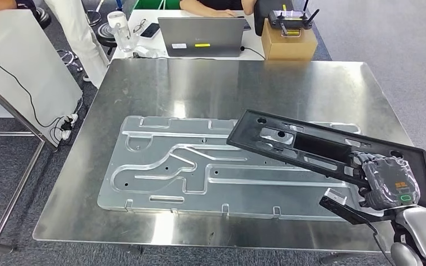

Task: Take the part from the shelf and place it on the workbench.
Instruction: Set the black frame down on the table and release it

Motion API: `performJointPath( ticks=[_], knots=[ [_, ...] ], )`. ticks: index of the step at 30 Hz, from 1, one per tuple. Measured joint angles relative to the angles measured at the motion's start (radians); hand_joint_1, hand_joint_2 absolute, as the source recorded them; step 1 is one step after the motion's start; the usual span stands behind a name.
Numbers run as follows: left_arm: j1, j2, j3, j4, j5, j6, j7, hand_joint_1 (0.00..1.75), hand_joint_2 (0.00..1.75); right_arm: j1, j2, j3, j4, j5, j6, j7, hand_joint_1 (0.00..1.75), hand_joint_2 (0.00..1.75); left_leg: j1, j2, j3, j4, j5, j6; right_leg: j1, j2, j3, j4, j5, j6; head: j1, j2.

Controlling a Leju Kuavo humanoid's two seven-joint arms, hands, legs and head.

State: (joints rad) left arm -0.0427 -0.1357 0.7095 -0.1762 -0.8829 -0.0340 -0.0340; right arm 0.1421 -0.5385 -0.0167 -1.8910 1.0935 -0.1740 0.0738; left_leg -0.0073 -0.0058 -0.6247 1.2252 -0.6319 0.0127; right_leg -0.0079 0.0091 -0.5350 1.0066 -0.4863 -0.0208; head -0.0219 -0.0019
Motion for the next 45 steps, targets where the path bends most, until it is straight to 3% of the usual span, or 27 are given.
performJointPath(
  ticks=[1,3,5,8,9,11,13,14,15,16,17,18,20,22,25,28,35,38,40,42,43,44,45],
  knots=[
    [0.002,0.0,0.0,0.0,0.0,0.0,0.0,0.0,1.75,-0.003,-0.001,-0.002,0.01,0.0,0.004,0.001,1.75,1.75,0.003,0.0,-0.037,-0.002,-0.004,-0.003,-0.001,0.001,0.023,0.0,-0.019,0.002,0.0,0.0],
    [0.006,0.002,0.0,0.0,-0.003,0.0,0.001,0.0,1.75,-0.012,-0.001,-0.002,0.022,0.0,0.016,0.003,1.75,1.75,0.001,-0.001,-0.024,-0.118,0.113,0.003,-0.001,0.003,0.052,0.001,-0.044,0.009,0.0,0.0],
    [0.006,0.003,0.0,0.0,-0.008,0.0,0.002,0.0,1.75,-0.034,-0.003,-0.002,0.046,-0.002,0.032,0.004,1.75,1.75,-0.003,-0.001,-0.013,-0.181,0.193,0.015,0.001,0.006,0.068,0.005,-0.063,0.022,0.0,0.0],
    [0.002,0.004,0.0,0.0,-0.014,-0.001,0.001,0.0,1.75,-0.082,-0.012,-0.002,0.11,-0.006,0.058,0.003,1.75,1.75,-0.003,0.0,0.005,-0.198,0.206,0.038,-0.001,0.007,0.067,0.032,-0.062,0.04,0.0,0.0],
    [0.001,0.003,0.0,0.0,-0.014,-0.002,-0.001,0.0,1.75,-0.097,-0.013,-0.002,0.132,-0.007,0.063,0.002,1.75,1.75,-0.003,0.001,0.013,-0.204,0.206,0.043,-0.003,0.006,0.052,0.06,-0.065,0.043,0.001,0.0],
    [0.0,0.003,0.001,0.0,-0.009,-0.003,-0.002,0.0,1.75,-0.123,-0.012,0.0,0.17,-0.01,0.067,-0.001,1.75,1.75,-0.002,0.001,0.025,-0.212,0.203,0.052,-0.006,0.001,-0.006,0.157,-0.102,0.05,0.001,0.0],
    [-0.003,0.003,0.002,0.0,-0.001,-0.003,0.001,0.0,1.75,-0.136,-0.01,0.002,0.198,-0.011,0.067,-0.004,0.87,0.87,-0.002,-0.001,0.03,-0.212,0.193,0.055,-0.007,0.0,-0.081,0.254,-0.158,0.058,0.001,0.0],
    [-0.004,0.003,0.003,0.0,0.001,-0.004,0.003,0.0,1.75,-0.137,-0.009,0.004,0.209,-0.012,0.067,-0.004,0.44,0.44,-0.002,-0.003,0.036,-0.211,0.186,0.055,-0.008,0.0,-0.106,0.272,-0.168,0.061,0.001,0.0],
    [-0.003,0.003,0.004,0.0,0.004,-0.004,0.005,0.0,1.75,-0.139,-0.008,0.007,0.217,-0.012,0.067,-0.005,0.0,0.0,-0.002,-0.004,0.044,-0.21,0.178,0.054,-0.009,-0.001,-0.117,0.262,-0.155,0.062,0.001,0.0],
    [-0.003,0.003,0.006,0.0,0.004,-0.005,0.007,0.0,1.75,-0.142,-0.008,0.01,0.224,-0.012,0.066,-0.005,0.0,0.0,-0.002,-0.005,0.055,-0.209,0.169,0.052,-0.011,-0.002,-0.113,0.22,-0.115,0.061,0.001,0.0],
    [-0.001,0.003,0.007,0.0,0.004,-0.006,0.009,0.0,1.31,-0.145,-0.007,0.013,0.229,-0.012,0.066,-0.005,0.0,0.0,-0.002,-0.005,0.065,-0.208,0.16,0.05,-0.012,-0.003,-0.1,0.156,-0.059,0.06,0.002,0.0],
    [0.0,0.003,0.009,0.0,0.006,-0.007,0.011,0.0,0.87,-0.148,-0.006,0.016,0.234,-0.012,0.065,-0.005,0.0,0.0,-0.002,-0.005,0.075,-0.206,0.151,0.046,-0.011,-0.005,-0.089,0.103,-0.021,0.057,0.001,0.0],
    [-0.002,0.003,0.016,0.0,0.011,-0.007,0.014,0.0,0.0,-0.152,-0.003,0.022,0.241,-0.012,0.062,-0.005,0.0,0.0,-0.004,-0.005,0.083,-0.204,0.138,0.036,-0.005,-0.008,-0.08,0.04,0.021,0.047,0.003,0.0],
    [-0.004,0.003,0.023,0.0,0.013,-0.003,0.02,0.0,0.0,-0.153,0.002,0.032,0.244,-0.011,0.057,-0.008,0.0,0.0,-0.006,-0.005,0.083,-0.202,0.13,0.038,-0.002,-0.008,-0.079,0.033,0.029,0.04,0.005,0.0],
    [-0.004,0.003,0.026,0.0,0.01,0.0,0.029,0.0,0.0,-0.154,0.011,0.055,0.239,-0.01,0.044,-0.021,0.0,0.0,-0.008,-0.004,0.089,-0.205,0.129,0.052,-0.002,-0.003,-0.075,0.031,0.033,0.039,0.005,0.0],
    [-0.006,0.003,0.027,0.0,0.004,0.0,0.034,0.0,0.0,-0.156,0.034,0.097,0.215,-0.005,0.034,-0.041,0.0,0.0,-0.008,-0.003,0.095,-0.212,0.127,0.051,-0.002,-0.002,-0.073,0.031,0.029,0.033,0.005,0.0],
    [-0.011,0.003,0.027,0.0,-0.014,0.0,0.032,0.0,0.0,-0.206,0.113,0.324,0.126,0.029,0.003,-0.053,0.0,0.0,-0.01,-0.001,0.093,-0.212,0.124,0.052,-0.004,-0.001,-0.071,0.031,0.029,0.032,0.005,0.0],
    [-0.011,0.0,0.027,0.0,-0.017,0.002,0.029,0.0,0.0,-0.237,0.13,0.421,0.075,0.018,-0.019,-0.057,0.0,0.0,-0.004,0.0,0.108,-0.245,0.152,0.051,-0.003,-0.002,-0.068,0.029,0.027,0.038,0.006,0.0],
    [-0.012,-0.004,0.027,0.0,-0.018,0.003,0.027,0.0,0.0,-0.257,0.135,0.475,0.043,0.011,-0.037,-0.065,0.0,0.0,0.003,0.005,0.116,-0.269,0.17,0.049,-0.004,-0.003,-0.089,0.087,-0.022,0.043,0.006,0.0],
    [-0.012,-0.006,0.029,0.0,-0.018,0.007,0.032,0.0,0.0,-0.272,0.139,0.525,0.012,0.007,-0.054,-0.073,0.0,0.0,0.002,0.008,0.109,-0.269,0.175,0.049,-0.01,-0.004,-0.135,0.207,-0.091,0.053,0.006,0.0],
    [-0.012,-0.006,0.03,0.0,-0.018,0.01,0.04,0.0,0.0,-0.278,0.14,0.548,-0.001,0.008,-0.059,-0.075,0.0,0.0,0.003,0.009,0.105,-0.265,0.175,0.048,-0.014,-0.004,-0.153,0.256,-0.109,0.059,0.006,0.0],
    [-0.013,-0.007,0.031,0.0,-0.018,0.015,0.05,0.0,0.0,-0.282,0.142,0.572,-0.015,0.012,-0.064,-0.074,0.0,0.0,0.004,0.01,0.1,-0.26,0.174,0.047,-0.018,-0.005,-0.156,0.275,-0.107,0.065,0.006,0.0],
    [-0.014,-0.009,0.032,0.0,-0.018,0.018,0.062,0.0,0.0,-0.286,0.144,0.595,-0.028,0.02,-0.067,-0.071,0.0,0.0,0.006,0.01,0.096,-0.253,0.173,0.045,-0.023,-0.006,-0.14,0.255,-0.086,0.071,0.006,0.0]
  ],
)
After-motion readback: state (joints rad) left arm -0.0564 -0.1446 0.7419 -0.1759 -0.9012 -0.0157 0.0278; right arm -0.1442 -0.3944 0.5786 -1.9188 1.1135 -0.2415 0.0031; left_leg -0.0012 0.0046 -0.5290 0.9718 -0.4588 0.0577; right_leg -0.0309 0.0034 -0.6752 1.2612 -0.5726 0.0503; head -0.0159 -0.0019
